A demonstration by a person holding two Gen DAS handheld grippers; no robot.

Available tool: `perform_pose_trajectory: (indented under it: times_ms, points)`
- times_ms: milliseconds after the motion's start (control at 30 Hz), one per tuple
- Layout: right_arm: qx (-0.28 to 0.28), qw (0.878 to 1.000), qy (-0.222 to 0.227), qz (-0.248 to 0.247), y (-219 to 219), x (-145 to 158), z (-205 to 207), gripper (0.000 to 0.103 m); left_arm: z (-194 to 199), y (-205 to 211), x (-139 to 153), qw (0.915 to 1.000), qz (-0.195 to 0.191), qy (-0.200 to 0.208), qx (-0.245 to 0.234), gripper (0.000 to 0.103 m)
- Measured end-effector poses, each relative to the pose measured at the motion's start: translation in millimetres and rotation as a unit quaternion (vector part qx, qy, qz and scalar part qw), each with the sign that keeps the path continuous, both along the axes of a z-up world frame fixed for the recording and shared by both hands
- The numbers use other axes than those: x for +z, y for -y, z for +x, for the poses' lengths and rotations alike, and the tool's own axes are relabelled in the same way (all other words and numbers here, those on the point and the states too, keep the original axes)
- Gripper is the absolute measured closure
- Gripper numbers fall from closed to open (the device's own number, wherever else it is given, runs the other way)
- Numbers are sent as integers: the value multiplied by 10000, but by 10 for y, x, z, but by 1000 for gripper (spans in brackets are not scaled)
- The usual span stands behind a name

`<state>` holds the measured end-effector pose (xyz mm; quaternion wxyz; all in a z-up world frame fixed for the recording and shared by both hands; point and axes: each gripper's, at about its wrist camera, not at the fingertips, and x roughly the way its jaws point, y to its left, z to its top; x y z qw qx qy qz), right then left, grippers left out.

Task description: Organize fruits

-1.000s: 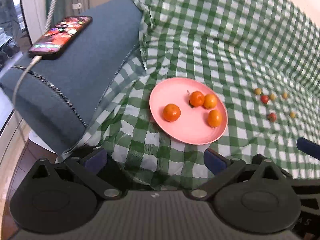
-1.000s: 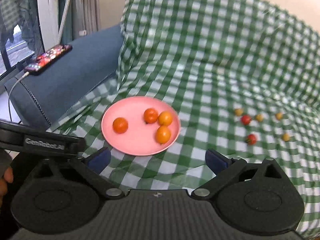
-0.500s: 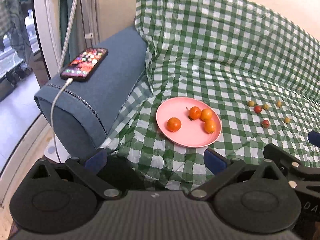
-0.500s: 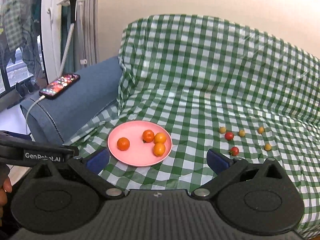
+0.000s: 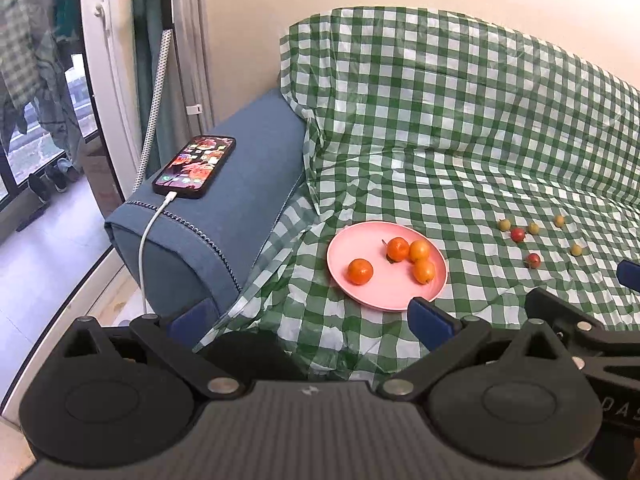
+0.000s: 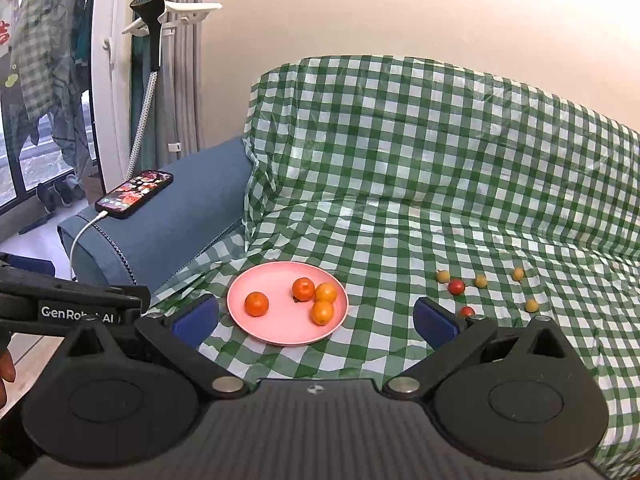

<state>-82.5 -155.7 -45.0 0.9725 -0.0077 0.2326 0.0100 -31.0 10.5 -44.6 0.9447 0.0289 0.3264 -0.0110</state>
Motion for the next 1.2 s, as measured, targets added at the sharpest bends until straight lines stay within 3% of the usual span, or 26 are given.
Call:
perform_pose_trajectory:
  times_ms: [467, 867, 1200]
  points:
    - [-76, 10000, -18, 36, 26, -17, -20, 1, 17, -4, -33, 10000, 47, -60, 18, 0]
    - [-71, 9994, -204, 259, 113, -162, 114, 1, 178, 11, -199, 9988, 132, -468, 71, 0]
    - [-34, 9971, -415, 635, 280, -364, 343, 1, 383, 164, -311, 9965, 521, -652, 81, 0]
